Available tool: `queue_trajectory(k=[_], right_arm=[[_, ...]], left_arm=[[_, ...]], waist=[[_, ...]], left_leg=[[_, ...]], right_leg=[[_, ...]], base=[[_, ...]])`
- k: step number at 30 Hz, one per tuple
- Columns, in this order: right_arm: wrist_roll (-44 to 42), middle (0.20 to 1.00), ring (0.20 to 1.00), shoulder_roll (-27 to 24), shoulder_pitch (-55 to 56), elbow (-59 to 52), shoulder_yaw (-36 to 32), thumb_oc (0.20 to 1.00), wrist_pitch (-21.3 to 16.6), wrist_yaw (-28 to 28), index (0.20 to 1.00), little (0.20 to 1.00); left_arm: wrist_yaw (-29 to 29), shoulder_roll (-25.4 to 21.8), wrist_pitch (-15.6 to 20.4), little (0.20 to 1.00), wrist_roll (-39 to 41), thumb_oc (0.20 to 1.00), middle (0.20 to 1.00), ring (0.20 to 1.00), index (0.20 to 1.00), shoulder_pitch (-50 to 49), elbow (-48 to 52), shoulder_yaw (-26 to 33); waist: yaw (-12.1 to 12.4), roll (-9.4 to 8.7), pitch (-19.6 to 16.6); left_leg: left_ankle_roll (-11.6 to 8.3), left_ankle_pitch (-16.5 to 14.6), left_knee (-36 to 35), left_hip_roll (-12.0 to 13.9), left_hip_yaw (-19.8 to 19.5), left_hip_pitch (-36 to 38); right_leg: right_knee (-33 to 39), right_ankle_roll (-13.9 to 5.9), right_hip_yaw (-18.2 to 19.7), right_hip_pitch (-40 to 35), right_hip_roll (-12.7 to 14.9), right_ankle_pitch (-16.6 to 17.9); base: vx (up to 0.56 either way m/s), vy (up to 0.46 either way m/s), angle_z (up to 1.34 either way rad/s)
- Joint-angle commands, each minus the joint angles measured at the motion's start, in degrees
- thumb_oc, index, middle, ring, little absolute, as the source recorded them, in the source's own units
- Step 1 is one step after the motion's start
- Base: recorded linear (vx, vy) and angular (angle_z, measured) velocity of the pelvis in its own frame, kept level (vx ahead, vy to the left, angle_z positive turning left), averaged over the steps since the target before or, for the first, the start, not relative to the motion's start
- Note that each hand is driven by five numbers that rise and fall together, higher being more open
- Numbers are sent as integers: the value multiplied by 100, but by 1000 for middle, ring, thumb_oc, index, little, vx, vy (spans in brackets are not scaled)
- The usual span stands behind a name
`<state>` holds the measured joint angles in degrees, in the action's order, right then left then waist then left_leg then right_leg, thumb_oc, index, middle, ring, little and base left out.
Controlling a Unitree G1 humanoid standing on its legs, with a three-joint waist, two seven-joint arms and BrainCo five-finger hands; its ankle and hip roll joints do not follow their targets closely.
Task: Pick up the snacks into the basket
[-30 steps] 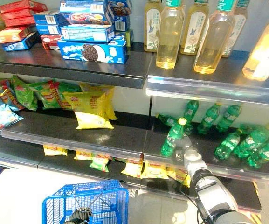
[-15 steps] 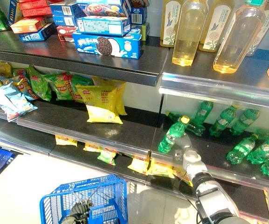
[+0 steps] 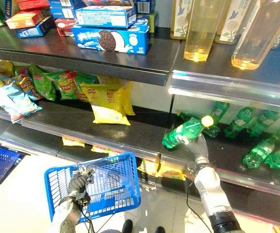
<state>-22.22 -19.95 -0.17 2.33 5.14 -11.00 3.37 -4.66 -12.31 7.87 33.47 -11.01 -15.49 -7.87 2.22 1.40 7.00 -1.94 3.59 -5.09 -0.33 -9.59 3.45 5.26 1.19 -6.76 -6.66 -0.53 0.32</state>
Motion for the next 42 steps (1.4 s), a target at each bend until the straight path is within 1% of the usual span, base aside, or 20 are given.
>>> queue_trajectory(k=[1,2,3,5,7,8,9,10,12,13,14,15,17,18,19,26,32,39,40,42], right_arm=[[-286,200,200,-178,-429,-784,75,200,-740,-744,200,200],[-280,200,200,-362,-290,-717,376,200,-583,-1101,200,200],[-280,200,200,-362,-290,-717,376,200,-583,-1102,200,200],[-37,200,200,-596,-189,-502,688,200,-430,-1381,200,200],[636,200,200,-946,-145,-191,1102,200,-299,-1719,200,200],[946,200,200,-1047,-239,38,1315,200,-288,-1753,200,200],[949,200,200,-1044,-252,53,1324,200,-297,-1749,200,200],[1484,200,200,-1147,-517,430,1730,200,-294,-1707,200,200],[2115,200,200,-1145,-995,1049,2333,200,-280,-1622,200,200],[2122,200,200,-1129,-1023,1082,2352,200,-297,-1610,200,200],[2349,200,200,-1105,-1248,1263,2591,200,-314,-1566,200,200],[2967,200,200,-1016,-1755,1790,3203,200,-306,-1523,200,200],[3411,200,200,-858,-2057,2293,3637,200,-299,-1487,200,200],[3421,200,200,-838,-2073,2324,3646,200,-314,-1472,200,200],[3746,200,200,-659,-2280,2783,3921,200,-290,-1400,200,200],[3926,200,200,-311,-2411,3317,4052,200,-204,-1230,200,200],[3823,200,200,-24,-2933,3634,3984,200,-110,-867,200,200],[3696,200,200,180,-3446,4042,3868,200,0,-553,200,200],[3433,200,200,271,-3735,4178,3740,200,58,-389,200,200],[2968,200,200,397,-3975,4189,3579,200,95,-245,200,200]], left_arm=[[437,-258,544,200,186,200,200,200,200,617,932,99],[615,-328,490,200,276,200,200,200,200,617,1208,26],[615,-328,490,200,276,200,200,200,200,617,1209,26],[789,-364,446,200,347,200,200,200,200,659,1337,-101],[1031,-405,360,200,402,200,200,200,200,748,1538,-323],[1092,-417,349,200,483,200,200,200,200,799,1619,-431],[1092,-417,349,200,484,200,200,200,200,799,1619,-426],[1145,-440,321,200,556,200,200,200,200,929,1681,-636],[1213,-462,301,200,733,200,200,200,200,1089,1837,-903],[1213,-464,300,200,734,200,200,200,200,1092,1837,-890],[1212,-500,287,200,792,200,200,200,200,1192,1909,-1013],[1234,-568,267,200,935,200,200,200,200,1426,2097,-1301],[1263,-581,234,200,1127,200,200,200,200,1634,2210,-1589],[1263,-585,235,200,1129,200,200,200,200,1639,2207,-1584],[1262,-574,163,200,1310,200,200,200,200,1867,2325,-1888],[1248,-533,-36,200,1878,200,200,200,200,2328,2691,-2561],[1233,-504,-170,200,2275,200,200,200,200,2503,2979,-3081],[1260,-543,-390,200,2540,200,200,200,200,2679,3221,-3556],[1212,-526,-425,200,2595,200,200,200,200,2874,3263,-3776],[1137,-467,-385,200,2576,200,200,200,200,3071,3248,-3887]], waist=[[-66,-390,-353],[-66,-410,-331],[-66,-410,-331],[-56,-432,-309],[-43,-452,-266],[-27,-456,-247],[-33,-456,-244],[13,-460,-216],[82,-463,-171],[71,-466,-162],[102,-469,-134],[206,-472,-63],[295,-474,-26],[287,-477,-22],[370,-463,13],[498,-364,90],[582,-224,254],[703,-145,329],[714,-81,499],[688,-14,776]], left_leg=[[158,-500,9,-217,30,127],[151,-492,9,-214,32,124],[151,-492,9,-214,32,124],[143,-488,9,-213,17,117],[130,-483,9,-213,-28,109],[129,-478,9,-215,-47,98],[129,-479,9,-215,-49,101],[131,-473,9,-223,-84,81],[132,-459,9,-233,-120,58],[132,-461,9,-233,-121,62],[132,-452,9,-233,-136,47],[128,-429,21,-243,-194,-6],[119,-409,24,-254,-261,-54],[119,-410,25,-254,-265,-55],[107,-373,28,-269,-373,-120],[66,-237,43,-382,-826,-351],[88,-172,98,-437,-968,-513],[73,-105,113,-489,-1094,-607],[66,-64,180,-492,-1131,-739],[81,-84,478,-497,-1062,-999]], right_leg=[[-144,-739,419,-36,490,-163],[-162,-744,419,-28,488,-163],[-162,-744,419,-28,488,-163],[-182,-751,400,-14,490,-163],[-196,-764,351,-14,498,-168],[-209,-769,336,-7,501,-171],[-210,-769,335,-9,501,-173],[-216,-770,306,3,504,-171],[-232,-768,284,17,501,-169],[-234,-768,284,14,501,-171],[-240,-767,262,27,495,-171],[-269,-760,231,71,488,-174],[-281,-753,172,93,481,-184],[-283,-753,168,93,481,-185],[-305,-748,70,118,473,-204],[-372,-733,-367,169,508,-274],[-566,-719,-515,383,526,-305],[-545,-728,-653,383,554,-312],[-697,-718,-673,553,572,-344],[-993,-685,-607,847,611,-364]], base=[[0,0,0],[0,0,0],[0,0,0],[0,0,0],[-2,2,2],[-3,3,5],[-8,4,6],[-2,4,4],[-10,2,4],[-18,-7,3],[-34,-19,3],[-40,-24,6],[-24,-19,7],[-19,-17,18],[-15,-13,22],[-18,-15,37],[-37,6,29],[-28,8,12],[-159,17,12],[-202,37,14]])
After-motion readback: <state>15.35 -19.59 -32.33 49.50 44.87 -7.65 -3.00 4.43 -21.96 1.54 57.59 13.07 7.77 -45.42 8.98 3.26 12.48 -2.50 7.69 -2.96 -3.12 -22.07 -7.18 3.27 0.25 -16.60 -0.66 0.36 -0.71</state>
